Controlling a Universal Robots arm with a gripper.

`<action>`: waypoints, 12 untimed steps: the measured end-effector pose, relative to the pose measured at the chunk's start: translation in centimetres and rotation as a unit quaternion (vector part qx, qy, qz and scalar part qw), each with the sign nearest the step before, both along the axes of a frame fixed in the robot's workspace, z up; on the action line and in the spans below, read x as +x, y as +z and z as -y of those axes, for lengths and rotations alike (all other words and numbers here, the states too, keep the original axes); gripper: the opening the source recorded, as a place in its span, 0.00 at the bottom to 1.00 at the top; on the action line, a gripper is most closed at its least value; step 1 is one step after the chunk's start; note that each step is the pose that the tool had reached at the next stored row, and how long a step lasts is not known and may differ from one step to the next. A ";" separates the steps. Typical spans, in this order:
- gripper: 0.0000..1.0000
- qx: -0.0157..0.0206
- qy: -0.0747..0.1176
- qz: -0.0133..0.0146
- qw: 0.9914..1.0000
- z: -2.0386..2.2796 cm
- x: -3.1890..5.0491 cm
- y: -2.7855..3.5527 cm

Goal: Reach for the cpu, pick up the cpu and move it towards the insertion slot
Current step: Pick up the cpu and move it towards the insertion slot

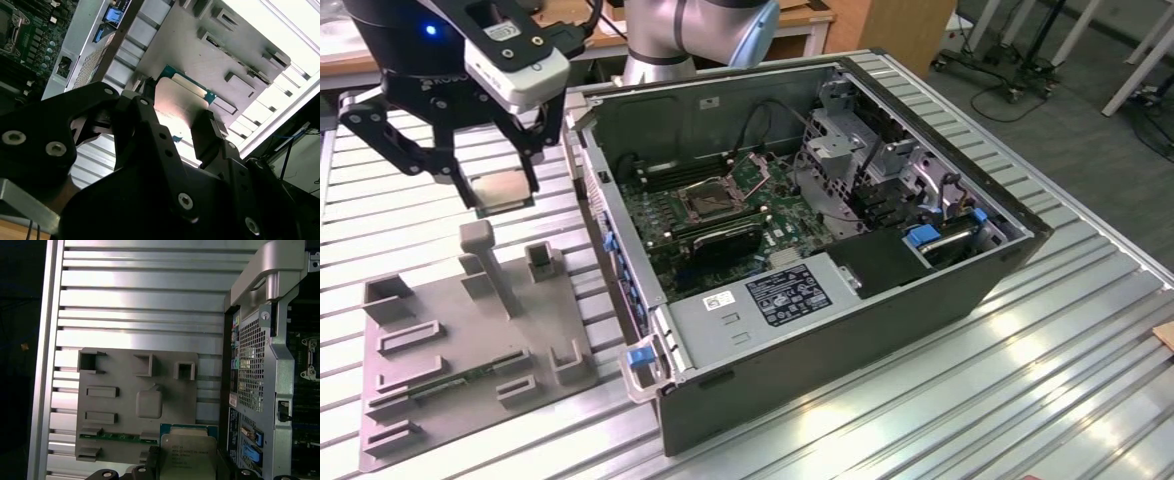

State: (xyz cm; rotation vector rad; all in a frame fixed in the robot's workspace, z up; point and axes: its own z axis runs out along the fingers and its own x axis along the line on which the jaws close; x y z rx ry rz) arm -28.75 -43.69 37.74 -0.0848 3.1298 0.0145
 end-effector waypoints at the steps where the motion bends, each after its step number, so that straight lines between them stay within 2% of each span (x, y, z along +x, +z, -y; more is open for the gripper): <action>1: 0.54 0.000 0.000 0.000 1.000 0.00 0.08 0.00; 12: 0.54 0.000 0.000 0.000 1.000 0.00 0.75 0.00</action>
